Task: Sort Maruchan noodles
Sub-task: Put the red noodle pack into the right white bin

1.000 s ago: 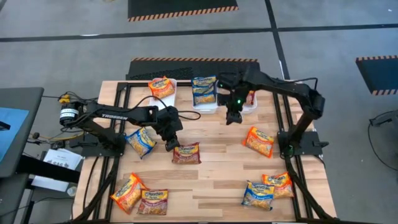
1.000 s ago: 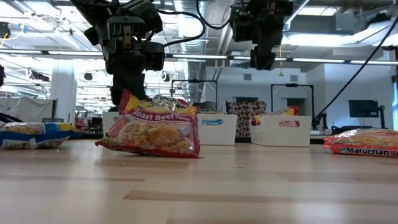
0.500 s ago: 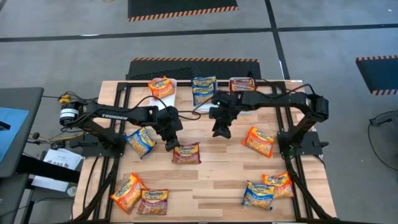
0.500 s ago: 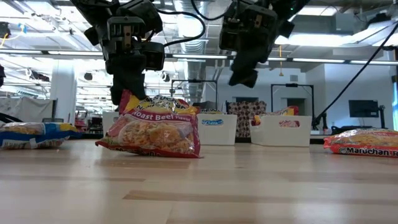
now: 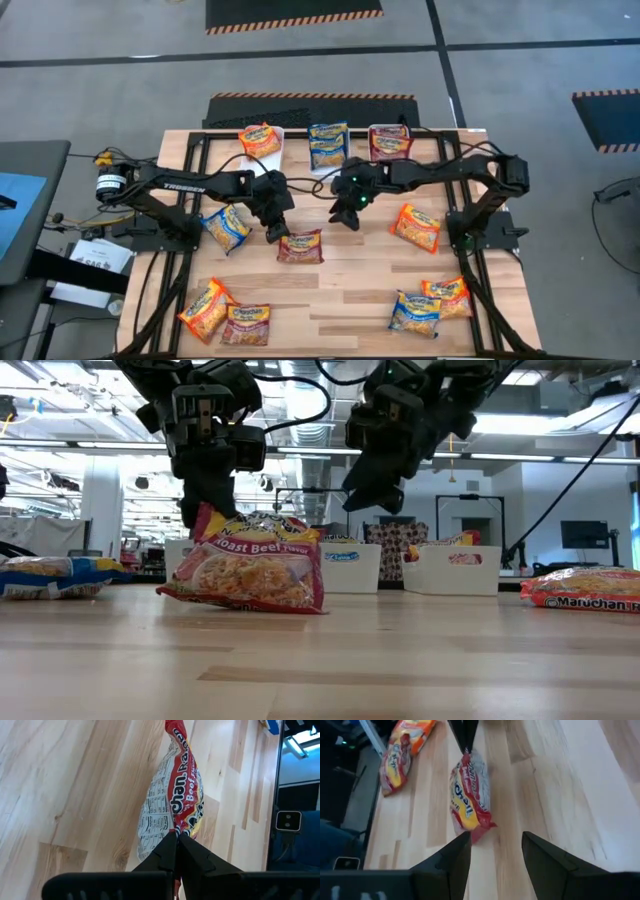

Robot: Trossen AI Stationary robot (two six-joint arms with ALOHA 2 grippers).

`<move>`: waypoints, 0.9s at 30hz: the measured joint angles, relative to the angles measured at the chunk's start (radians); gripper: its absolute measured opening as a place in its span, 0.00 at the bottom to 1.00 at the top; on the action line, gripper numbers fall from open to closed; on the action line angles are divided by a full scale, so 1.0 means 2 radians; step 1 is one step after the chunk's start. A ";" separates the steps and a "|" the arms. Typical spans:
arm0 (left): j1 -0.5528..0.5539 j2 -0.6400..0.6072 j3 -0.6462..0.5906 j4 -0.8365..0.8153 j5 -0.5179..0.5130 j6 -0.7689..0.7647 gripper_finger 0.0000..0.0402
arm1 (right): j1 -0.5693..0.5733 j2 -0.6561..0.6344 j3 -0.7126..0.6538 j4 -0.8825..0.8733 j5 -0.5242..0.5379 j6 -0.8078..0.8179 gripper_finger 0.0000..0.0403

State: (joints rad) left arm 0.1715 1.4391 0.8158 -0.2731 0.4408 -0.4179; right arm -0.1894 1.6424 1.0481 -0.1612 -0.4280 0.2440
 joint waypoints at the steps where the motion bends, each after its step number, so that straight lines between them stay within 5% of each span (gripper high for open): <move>1: 0.000 0.000 0.000 0.001 0.000 0.000 0.00 | 0.002 0.001 -0.004 0.007 0.009 0.000 0.50; 18: -0.001 0.000 0.000 0.013 0.000 -0.003 0.00 | 0.029 0.102 -0.012 0.184 -0.015 0.045 0.50; 27: -0.001 0.000 0.000 0.028 -0.014 -0.006 0.00 | 0.028 0.106 -0.011 0.195 -0.035 0.047 0.50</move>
State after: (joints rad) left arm 0.1692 1.4391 0.8162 -0.2181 0.4133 -0.4294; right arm -0.1329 1.8542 1.0252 0.2288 -0.4984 0.3386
